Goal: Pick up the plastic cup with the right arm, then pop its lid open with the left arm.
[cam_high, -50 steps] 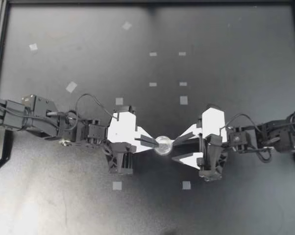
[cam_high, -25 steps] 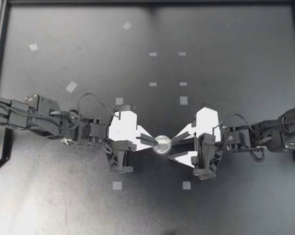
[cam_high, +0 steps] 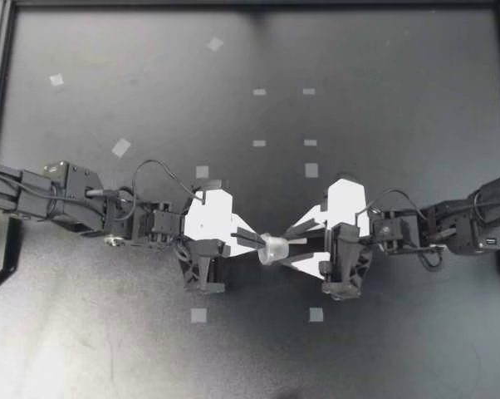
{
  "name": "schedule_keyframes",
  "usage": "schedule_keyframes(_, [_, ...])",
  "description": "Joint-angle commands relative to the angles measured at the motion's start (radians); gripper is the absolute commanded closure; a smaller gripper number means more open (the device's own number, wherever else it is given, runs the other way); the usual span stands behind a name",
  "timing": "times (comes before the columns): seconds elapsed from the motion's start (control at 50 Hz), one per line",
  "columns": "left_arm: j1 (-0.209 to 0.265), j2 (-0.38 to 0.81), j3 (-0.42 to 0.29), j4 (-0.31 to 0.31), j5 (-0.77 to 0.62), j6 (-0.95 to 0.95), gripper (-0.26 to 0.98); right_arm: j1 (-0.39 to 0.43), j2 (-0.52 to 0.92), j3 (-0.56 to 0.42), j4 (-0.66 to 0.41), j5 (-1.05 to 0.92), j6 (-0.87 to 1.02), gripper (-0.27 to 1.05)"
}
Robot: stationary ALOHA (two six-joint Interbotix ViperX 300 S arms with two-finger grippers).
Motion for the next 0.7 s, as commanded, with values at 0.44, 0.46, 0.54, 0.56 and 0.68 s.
schedule_keyframes(0.44, [0.003, -0.015, -0.008, 0.0, 0.0, -0.002, 0.72, -0.008, -0.014, -0.06, -0.04, 0.097, -0.049, 0.29])
schedule_keyframes(0.46, [0.003, -0.015, -0.006, 0.0, 0.0, -0.002, 0.72, -0.008, -0.015, -0.06, -0.041, 0.097, -0.049, 0.31])
schedule_keyframes(0.54, [0.003, -0.015, -0.008, 0.0, 0.002, -0.002, 0.72, -0.008, -0.015, -0.06, -0.04, 0.097, -0.049, 0.37])
schedule_keyframes(0.56, [0.003, -0.015, -0.008, 0.0, 0.002, -0.002, 0.72, -0.006, -0.017, -0.058, -0.041, 0.097, -0.049, 0.39])
schedule_keyframes(0.68, [0.003, -0.017, -0.006, 0.0, 0.003, -0.006, 0.72, -0.008, -0.02, -0.057, -0.04, 0.097, -0.048, 0.46])
